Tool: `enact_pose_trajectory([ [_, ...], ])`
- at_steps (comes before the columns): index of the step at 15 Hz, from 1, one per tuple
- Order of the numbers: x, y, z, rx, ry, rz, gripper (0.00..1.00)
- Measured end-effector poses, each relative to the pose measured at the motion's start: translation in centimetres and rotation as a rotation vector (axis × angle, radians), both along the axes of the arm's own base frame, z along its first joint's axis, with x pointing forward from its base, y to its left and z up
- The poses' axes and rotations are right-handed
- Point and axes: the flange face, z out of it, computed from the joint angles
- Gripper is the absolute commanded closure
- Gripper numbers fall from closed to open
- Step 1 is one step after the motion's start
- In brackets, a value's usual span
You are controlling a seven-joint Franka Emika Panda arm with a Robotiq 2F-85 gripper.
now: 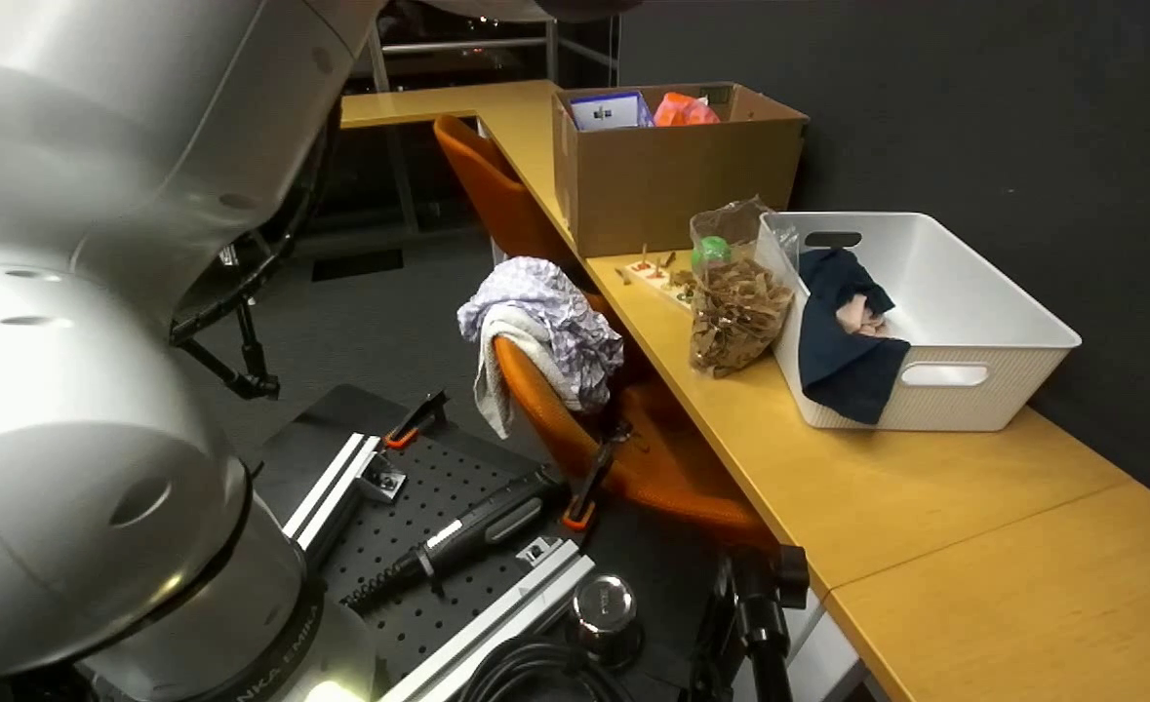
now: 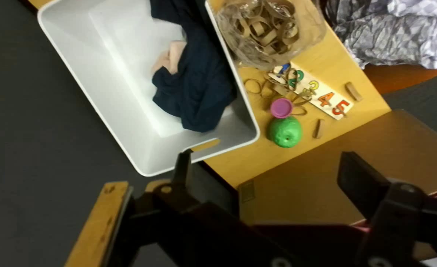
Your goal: Take the white towel and the other two pieces of clothing out of the basket and put it on the backrest of the chair
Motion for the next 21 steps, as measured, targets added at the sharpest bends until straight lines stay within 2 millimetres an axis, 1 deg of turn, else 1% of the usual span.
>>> enact_pose_trajectory([
  [3,-1.7,-7.9,-1.5,0.006,-0.008,-0.109,0.00],
  [5,-2.5,-12.6,-3.8,0.008,-0.003,-0.171,0.00],
  [6,-2.8,-14.7,-5.3,0.010,0.005,-0.196,0.00],
  [8,-2.4,-18.1,-9.3,0.002,0.008,-0.234,0.00],
  [9,-1.9,-19.3,-11.7,-0.002,0.006,-0.244,0.00],
  [10,-1.3,-20.1,-14.3,-0.004,0.009,-0.248,0.00],
  [12,0.3,-20.6,-19.7,-0.008,0.014,-0.241,0.00],
  [13,1.2,-20.2,-22.3,-0.013,0.016,-0.230,0.00],
  [15,3.2,-18.5,-26.6,-0.025,0.023,-0.198,0.00],
  [18,5.8,-14.5,-31.3,-0.036,0.028,-0.144,0.00],
  [21,7.5,-10.9,-34.4,-0.037,0.035,-0.105,0.00],
])
